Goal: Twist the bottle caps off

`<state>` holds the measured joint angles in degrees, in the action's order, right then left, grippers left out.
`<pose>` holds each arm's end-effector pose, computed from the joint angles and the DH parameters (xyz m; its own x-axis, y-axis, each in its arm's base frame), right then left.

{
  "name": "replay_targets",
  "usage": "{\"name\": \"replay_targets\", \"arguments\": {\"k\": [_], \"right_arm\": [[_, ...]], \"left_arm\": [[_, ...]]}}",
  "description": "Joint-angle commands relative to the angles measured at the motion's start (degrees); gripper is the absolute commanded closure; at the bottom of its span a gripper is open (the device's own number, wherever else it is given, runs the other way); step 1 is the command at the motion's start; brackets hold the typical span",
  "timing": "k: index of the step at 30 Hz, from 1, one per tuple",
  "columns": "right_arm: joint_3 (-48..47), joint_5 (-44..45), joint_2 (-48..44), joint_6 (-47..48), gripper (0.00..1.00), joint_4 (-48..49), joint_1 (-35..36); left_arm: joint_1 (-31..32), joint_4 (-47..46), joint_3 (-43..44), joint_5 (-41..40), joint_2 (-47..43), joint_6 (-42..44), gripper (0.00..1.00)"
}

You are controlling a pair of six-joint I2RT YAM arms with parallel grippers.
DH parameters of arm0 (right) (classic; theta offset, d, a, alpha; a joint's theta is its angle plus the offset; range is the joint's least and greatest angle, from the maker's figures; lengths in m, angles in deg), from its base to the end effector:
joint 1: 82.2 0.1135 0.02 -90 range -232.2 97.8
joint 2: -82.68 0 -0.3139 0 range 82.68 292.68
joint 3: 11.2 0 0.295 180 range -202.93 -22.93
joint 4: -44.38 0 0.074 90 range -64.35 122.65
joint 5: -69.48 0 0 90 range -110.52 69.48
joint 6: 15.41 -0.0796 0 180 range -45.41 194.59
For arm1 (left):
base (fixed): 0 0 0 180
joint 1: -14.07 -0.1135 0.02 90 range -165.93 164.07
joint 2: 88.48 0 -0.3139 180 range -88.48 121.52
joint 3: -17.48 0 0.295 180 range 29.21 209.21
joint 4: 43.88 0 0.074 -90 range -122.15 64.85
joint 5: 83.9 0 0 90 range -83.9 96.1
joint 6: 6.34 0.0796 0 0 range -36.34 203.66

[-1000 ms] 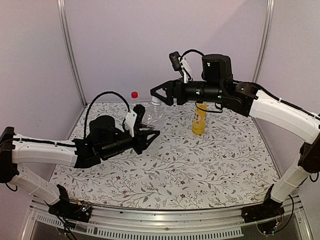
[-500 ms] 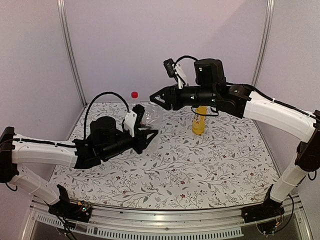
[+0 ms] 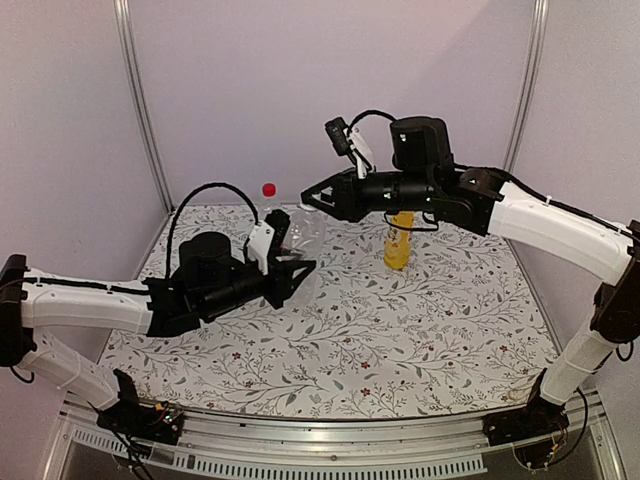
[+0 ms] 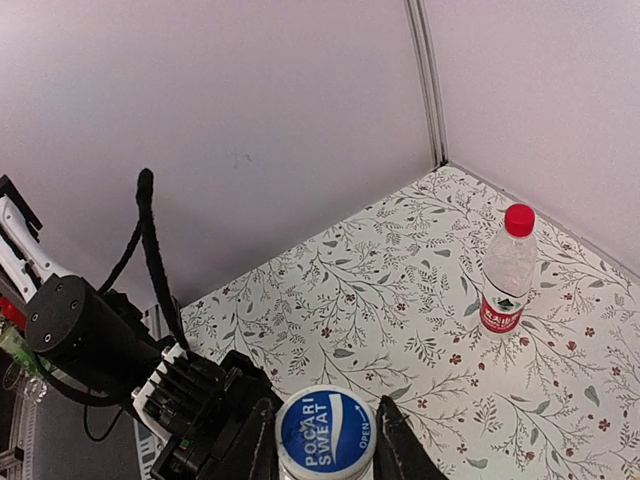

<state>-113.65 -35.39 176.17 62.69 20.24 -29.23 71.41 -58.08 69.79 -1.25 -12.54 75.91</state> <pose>0.2705 0.3924 0.4332 -0.3442 -0.1253 -0.9305 -0.8684 0.4192 0.2648 0.2055 -0.3017 0.2747 -0.1910 0.0502 -0.9803 0.7479 0.6542 -0.1123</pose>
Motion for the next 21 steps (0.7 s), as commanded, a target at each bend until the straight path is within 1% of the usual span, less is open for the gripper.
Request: {"name": "replay_targets", "arguments": {"k": [1, 2, 3, 5, 7, 9, 13, 17, 19, 21], "right_arm": [[1.8, -15.8, -3.6, 9.2, 0.97, 1.8, -1.7], [2.2, -21.6, -4.4, 12.6, 0.96, 0.5, -2.1], [2.7, -27.4, -4.9, 17.9, 0.95, -0.7, -2.3], [3.0, -34.1, -6.1, 23.1, 0.94, -2.6, -2.5], [2.3, -40.0, -6.0, 26.4, 0.93, -4.4, -2.8], [1.2, -44.4, -5.4, 28.0, 0.93, -6.0, -2.9], [-1.5, -49.6, -3.7, 30.9, 0.91, -9.7, -3.5], [-3.1, -51.6, -2.5, 34.1, 0.87, -12.8, -4.0], [-3.2, -51.0, -2.5, 34.6, 0.84, -13.0, -4.0], [-3.3, -49.9, -2.4, 34.1, 0.83, -13.1, -4.1]], "left_arm": [[-1.2, -0.4, -0.9, 17.0, -4.0, 5.0, 0.68], [-1.8, -0.6, -1.7, 22.8, -5.1, 5.5, 0.68], [-2.3, -0.7, -2.3, 29.1, -6.0, 5.8, 0.67], [-2.9, -1.5, -3.2, 40.0, -7.7, 5.8, 0.66], [-3.3, -2.6, -3.9, 47.3, -8.3, 5.5, 0.66], [-3.5, -3.0, -3.9, 52.3, -8.0, 5.1, 0.66], [-4.0, -3.0, -3.3, 56.9, -5.9, 4.6, 0.66], [-4.1, -3.9, -2.4, 61.2, -3.3, 4.2, 0.66], [-4.2, -4.1, -1.7, 61.4, -2.2, 3.8, 0.67], [-4.1, -4.3, -1.2, 59.8, -1.9, 3.5, 0.67]]}}
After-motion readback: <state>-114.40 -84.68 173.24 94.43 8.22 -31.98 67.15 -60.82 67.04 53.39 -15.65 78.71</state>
